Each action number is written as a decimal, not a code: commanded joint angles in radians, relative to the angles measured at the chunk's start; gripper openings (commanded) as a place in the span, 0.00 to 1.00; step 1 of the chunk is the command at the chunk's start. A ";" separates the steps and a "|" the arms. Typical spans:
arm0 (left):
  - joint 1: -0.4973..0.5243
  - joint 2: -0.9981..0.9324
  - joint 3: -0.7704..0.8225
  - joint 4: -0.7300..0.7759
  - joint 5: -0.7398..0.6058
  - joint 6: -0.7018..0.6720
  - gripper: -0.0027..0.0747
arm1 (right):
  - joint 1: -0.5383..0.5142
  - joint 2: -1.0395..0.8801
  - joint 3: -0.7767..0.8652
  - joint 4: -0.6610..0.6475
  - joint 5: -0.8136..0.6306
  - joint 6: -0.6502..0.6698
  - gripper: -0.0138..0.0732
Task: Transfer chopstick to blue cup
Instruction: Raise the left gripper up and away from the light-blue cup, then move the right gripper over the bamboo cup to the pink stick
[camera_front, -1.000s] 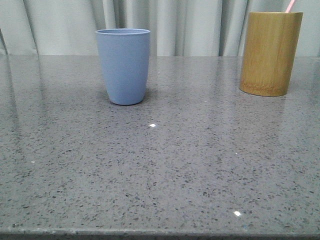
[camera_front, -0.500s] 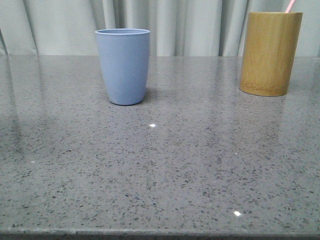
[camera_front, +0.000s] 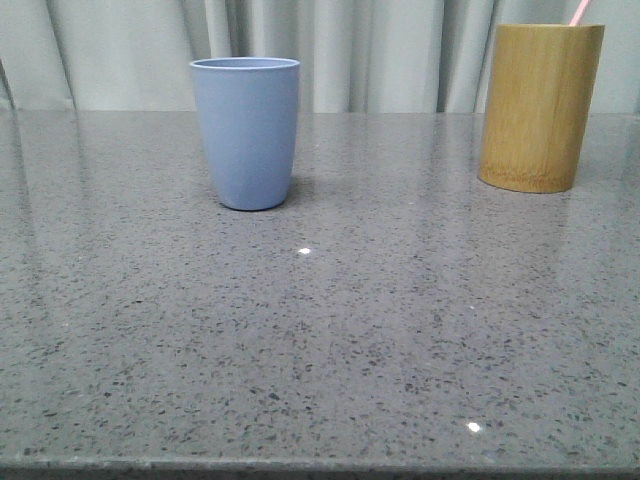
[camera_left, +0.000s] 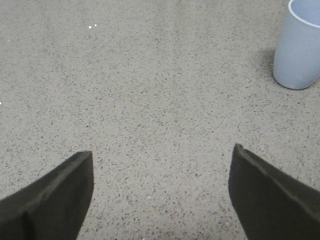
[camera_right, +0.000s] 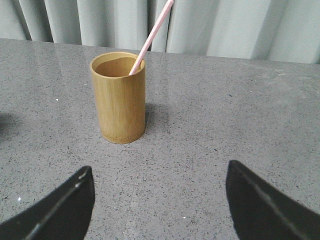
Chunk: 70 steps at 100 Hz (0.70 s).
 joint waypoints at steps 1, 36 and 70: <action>-0.005 -0.028 0.006 0.027 -0.096 -0.010 0.74 | -0.004 0.018 -0.027 -0.005 -0.081 -0.001 0.79; -0.005 -0.051 0.048 0.044 -0.111 -0.008 0.74 | -0.004 0.018 -0.027 -0.005 -0.081 -0.001 0.79; -0.005 -0.051 0.048 0.044 -0.111 -0.008 0.74 | -0.004 0.035 -0.027 -0.003 -0.117 -0.001 0.79</action>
